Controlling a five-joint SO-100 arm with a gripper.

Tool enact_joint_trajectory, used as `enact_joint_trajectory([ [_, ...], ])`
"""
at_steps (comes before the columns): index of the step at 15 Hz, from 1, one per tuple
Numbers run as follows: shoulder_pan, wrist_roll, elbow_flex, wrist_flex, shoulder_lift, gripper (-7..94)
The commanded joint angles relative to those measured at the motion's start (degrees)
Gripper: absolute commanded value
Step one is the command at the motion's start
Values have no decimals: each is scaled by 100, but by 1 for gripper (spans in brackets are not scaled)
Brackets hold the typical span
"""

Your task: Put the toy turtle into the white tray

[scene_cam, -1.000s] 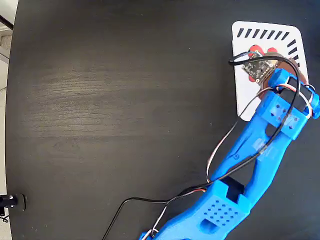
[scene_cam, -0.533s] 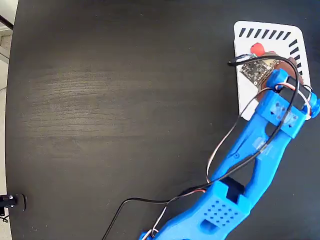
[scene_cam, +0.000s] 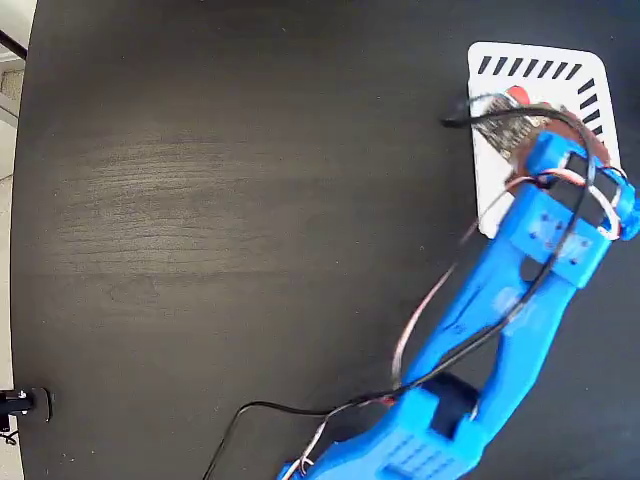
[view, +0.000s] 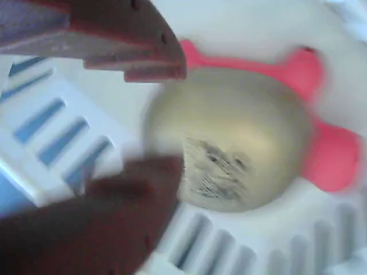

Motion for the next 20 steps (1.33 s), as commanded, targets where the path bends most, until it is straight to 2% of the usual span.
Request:
enact_joint_trajectory([
  [1, -483, 176, 835, -325, 1731, -1],
  [8, -2883, 466, 4201, -1644, 4069, -1],
  [10, -3340, 448, 5194, -1767, 4658, -1],
  [16, -3955, 132, 9519, -3507, 7356, -1],
  [20, -3788, 105, 11224, -3472, 9369, -1],
])
